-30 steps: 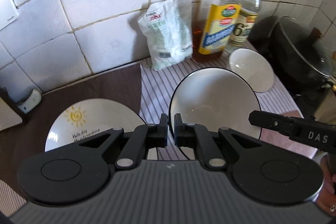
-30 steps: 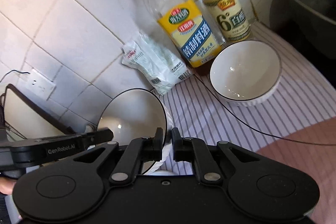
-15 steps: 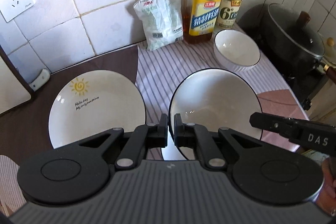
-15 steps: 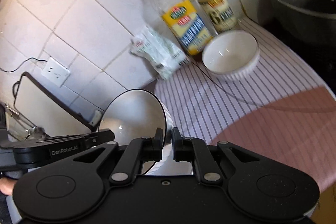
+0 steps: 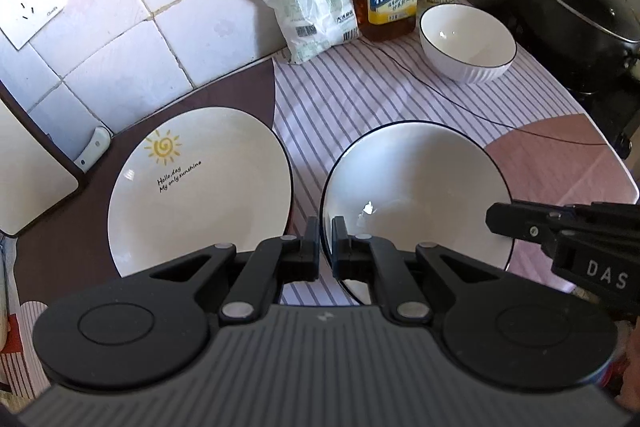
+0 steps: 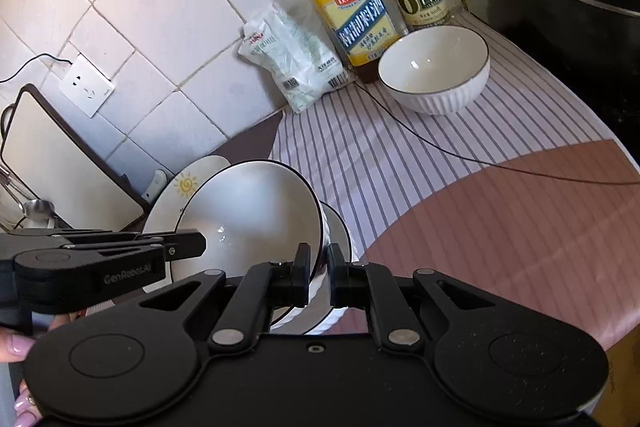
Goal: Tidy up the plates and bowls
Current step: 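Lift the second bowl, carry it over the first bowl and lower it inside, then open both grippers and release the second bowl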
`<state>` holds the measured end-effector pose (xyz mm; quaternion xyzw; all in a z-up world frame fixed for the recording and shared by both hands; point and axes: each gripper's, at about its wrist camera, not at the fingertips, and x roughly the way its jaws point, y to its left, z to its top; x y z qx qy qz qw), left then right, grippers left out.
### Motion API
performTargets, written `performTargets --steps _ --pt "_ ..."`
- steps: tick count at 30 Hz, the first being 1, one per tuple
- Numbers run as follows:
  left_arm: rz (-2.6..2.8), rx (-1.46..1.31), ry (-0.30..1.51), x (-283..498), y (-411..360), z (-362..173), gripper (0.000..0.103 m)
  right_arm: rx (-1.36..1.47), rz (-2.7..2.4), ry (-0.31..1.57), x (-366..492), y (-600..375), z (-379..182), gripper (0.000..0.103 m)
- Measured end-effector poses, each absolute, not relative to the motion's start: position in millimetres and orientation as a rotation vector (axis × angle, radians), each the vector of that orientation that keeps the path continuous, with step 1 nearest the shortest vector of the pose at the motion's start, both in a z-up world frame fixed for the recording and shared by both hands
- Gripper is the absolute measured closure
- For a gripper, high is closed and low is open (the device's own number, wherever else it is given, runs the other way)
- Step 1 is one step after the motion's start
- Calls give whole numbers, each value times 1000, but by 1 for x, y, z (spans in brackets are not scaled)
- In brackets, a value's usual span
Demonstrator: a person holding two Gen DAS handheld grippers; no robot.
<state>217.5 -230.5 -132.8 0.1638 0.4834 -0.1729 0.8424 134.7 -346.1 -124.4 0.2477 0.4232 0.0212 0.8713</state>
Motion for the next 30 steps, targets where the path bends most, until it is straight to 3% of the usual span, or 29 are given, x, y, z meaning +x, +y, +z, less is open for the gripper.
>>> performTargets --steps 21,30 --pt "-344 397 1123 221 -237 -164 93 313 101 852 136 -336 -123 89" --pt "-331 246 1168 231 -223 -172 92 349 131 832 144 -349 -127 85"
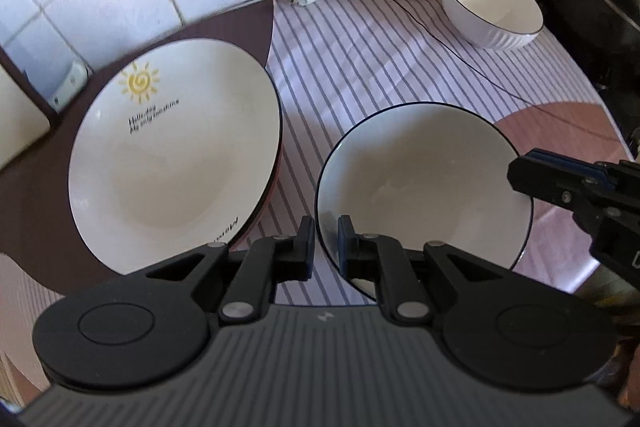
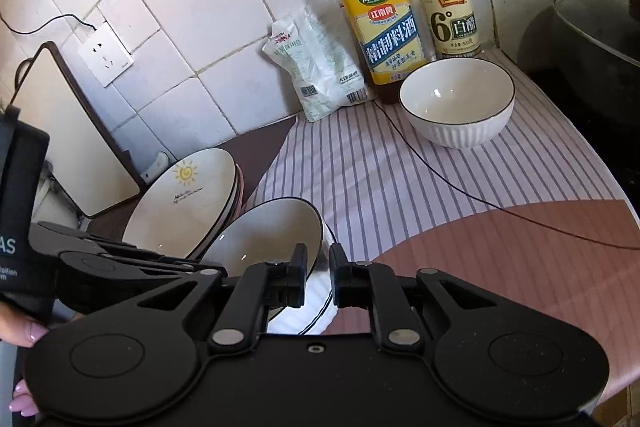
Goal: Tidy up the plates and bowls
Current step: 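Open both grippers and release the second bowl, then move both grippers to the white bowl by the bottles and close them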
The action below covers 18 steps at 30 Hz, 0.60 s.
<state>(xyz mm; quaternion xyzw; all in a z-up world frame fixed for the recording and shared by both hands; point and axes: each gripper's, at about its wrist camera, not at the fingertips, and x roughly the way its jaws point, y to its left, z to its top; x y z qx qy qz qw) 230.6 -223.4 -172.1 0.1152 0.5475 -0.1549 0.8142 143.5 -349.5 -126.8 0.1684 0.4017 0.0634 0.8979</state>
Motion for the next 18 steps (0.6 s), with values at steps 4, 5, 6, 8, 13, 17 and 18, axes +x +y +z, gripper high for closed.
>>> performTargets --steps 4,5,6,8,13,17,18 --pt "-334 207 1164 233 -216 -154 91 335 176 802 141 -355 -117 84" --pt "-339 196 1162 234 -215 -148 91 329 180 796 140 -358 -115 83" --pt "-350 183 1159 235 -214 -142 90 318 180 787 139 -361 -112 82" --pt "-376 157 1149 237 -214 -130 89 283 171 765 135 -367 -107 79" --pt "-440 120 1114 246 -230 -111 87 213 118 718 130 -387 -97 62" --pt "-500 113 1091 254 -254 -104 85 162 17 688 132 -403 -96 55" --pt "-516 116 1085 257 -261 -103 85 154 9 690 133 -405 -98 50"
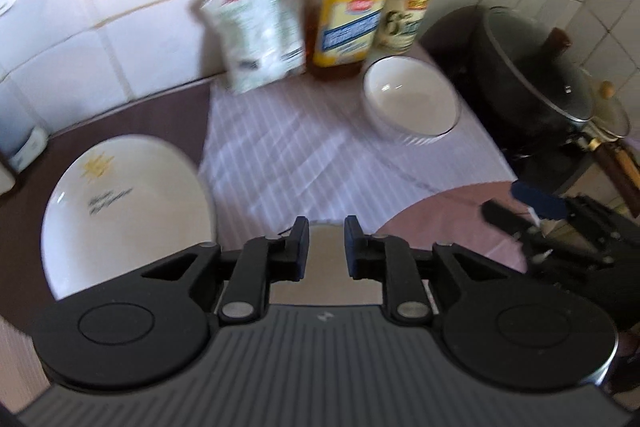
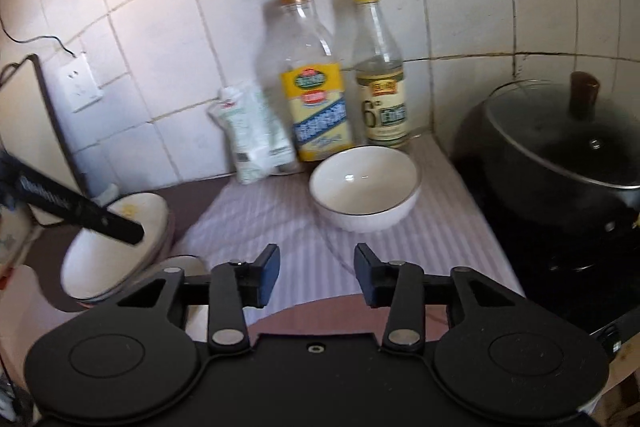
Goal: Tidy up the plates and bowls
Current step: 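Move both grippers to the white bowl by the bottles and close them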
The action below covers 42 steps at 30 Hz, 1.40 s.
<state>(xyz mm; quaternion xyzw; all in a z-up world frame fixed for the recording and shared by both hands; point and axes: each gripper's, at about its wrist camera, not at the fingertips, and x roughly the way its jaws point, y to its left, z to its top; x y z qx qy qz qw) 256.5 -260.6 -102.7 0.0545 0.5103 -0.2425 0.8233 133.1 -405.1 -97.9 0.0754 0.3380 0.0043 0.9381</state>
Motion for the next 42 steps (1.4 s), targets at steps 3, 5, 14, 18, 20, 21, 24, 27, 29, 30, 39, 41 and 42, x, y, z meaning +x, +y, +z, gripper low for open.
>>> performTargets --steps 3,5,14,18,20,21,24,27,29,30,39,41,42 --pt "-541 97 1087 265 -278 -104 84 139 -6 686 137 -413 -103 41" --pt "-546 44 1114 272 -286 -108 84 144 3 688 141 -416 -107 40" --pt "-563 69 1138 303 -332 -124 72 184 -7 720 165 -424 -132 36" --pt "-562 135 1107 323 -344 -133 63 158 -17 747 178 -424 -146 34" --pt "-566 147 1117 334 -349 -140 60 130 -34 758 185 -422 -153 30" --pt "-565 152 1121 339 -351 -143 58 122 -42 763 188 -422 -156 30" --pt "-564 173 1128 353 -357 -154 54 118 -7 779 198 -420 -166 30" --pt "-576 176 1147 367 -361 -163 52 86 -11 789 209 -416 -172 30" --pt "-576 184 1161 377 -364 -168 50 76 -12 806 217 -415 -178 30" --pt "-575 190 1159 382 -365 -170 50 79 -18 810 221 -415 -180 30" --pt "-587 214 1191 412 -379 -193 41 122 -73 803 227 -427 -185 18" --pt "-599 214 1206 414 -382 -200 41 129 -70 786 226 -428 -186 16" --pt "-606 214 1210 415 -384 -203 41 130 -70 782 226 -427 -186 16"
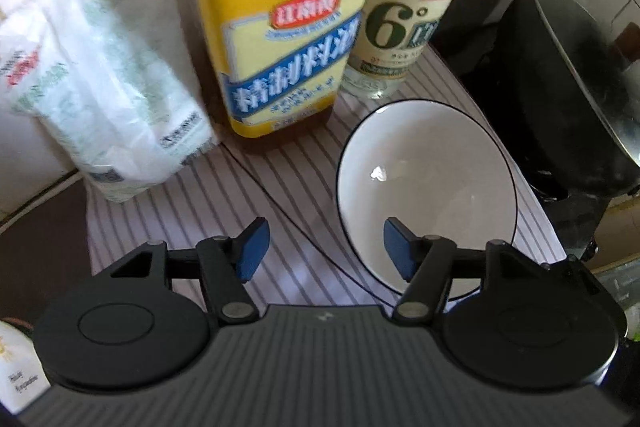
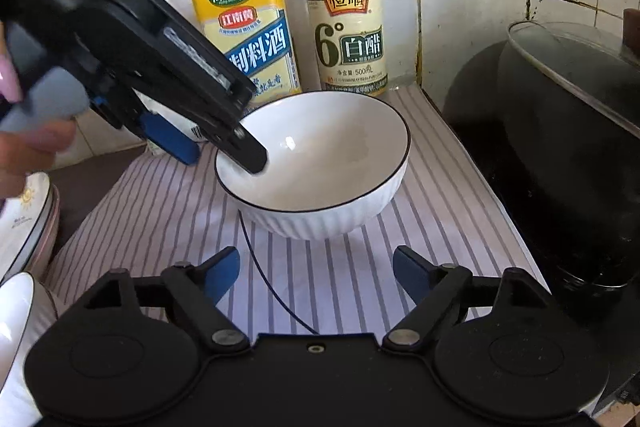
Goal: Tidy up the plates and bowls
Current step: 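Move both grippers to the white bowl by the bottles and close them, then lift the third bowl and carry it over the bowl stack, lowering it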
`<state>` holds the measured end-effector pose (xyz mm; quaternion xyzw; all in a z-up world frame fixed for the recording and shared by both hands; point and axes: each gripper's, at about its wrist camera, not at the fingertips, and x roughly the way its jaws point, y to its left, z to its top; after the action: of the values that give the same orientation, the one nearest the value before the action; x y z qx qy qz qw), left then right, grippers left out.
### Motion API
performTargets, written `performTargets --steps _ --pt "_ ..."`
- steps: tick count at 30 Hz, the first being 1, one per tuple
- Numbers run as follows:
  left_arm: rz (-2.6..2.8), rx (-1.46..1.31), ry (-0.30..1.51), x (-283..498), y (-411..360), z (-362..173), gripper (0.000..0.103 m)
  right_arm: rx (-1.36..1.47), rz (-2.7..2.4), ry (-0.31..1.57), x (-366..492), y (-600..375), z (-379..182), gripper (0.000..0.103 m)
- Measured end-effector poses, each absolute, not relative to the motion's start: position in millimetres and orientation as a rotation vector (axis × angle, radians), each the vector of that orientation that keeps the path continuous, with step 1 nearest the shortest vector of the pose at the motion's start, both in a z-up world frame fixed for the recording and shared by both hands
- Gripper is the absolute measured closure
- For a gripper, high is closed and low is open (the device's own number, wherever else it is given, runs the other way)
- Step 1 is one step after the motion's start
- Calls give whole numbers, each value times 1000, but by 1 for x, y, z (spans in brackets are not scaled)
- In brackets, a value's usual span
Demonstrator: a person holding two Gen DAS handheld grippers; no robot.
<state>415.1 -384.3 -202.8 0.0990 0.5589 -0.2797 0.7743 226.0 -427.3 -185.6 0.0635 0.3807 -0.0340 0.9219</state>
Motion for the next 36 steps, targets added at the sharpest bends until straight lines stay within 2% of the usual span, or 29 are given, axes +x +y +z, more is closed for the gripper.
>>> performTargets --steps 4,7,10,13,25,36 --pt "-606 224 1206 417 -391 -211 41 123 -73 772 233 -426 -188 16" --pt "-613 192 1218 421 -391 -216 47 100 -83 764 245 -426 -192 15" --pt "-625 180 1233 422 -392 -221 77 75 -75 761 253 -424 -195 15" --pt "-619 129 1217 420 -390 -220 91 62 -79 755 257 -423 -197 15" --pt "-583 157 1197 393 -388 -208 93 117 -62 746 246 -424 -193 18" --pt "-594 160 1151 345 -347 -154 92 99 -29 691 203 -395 -155 18"
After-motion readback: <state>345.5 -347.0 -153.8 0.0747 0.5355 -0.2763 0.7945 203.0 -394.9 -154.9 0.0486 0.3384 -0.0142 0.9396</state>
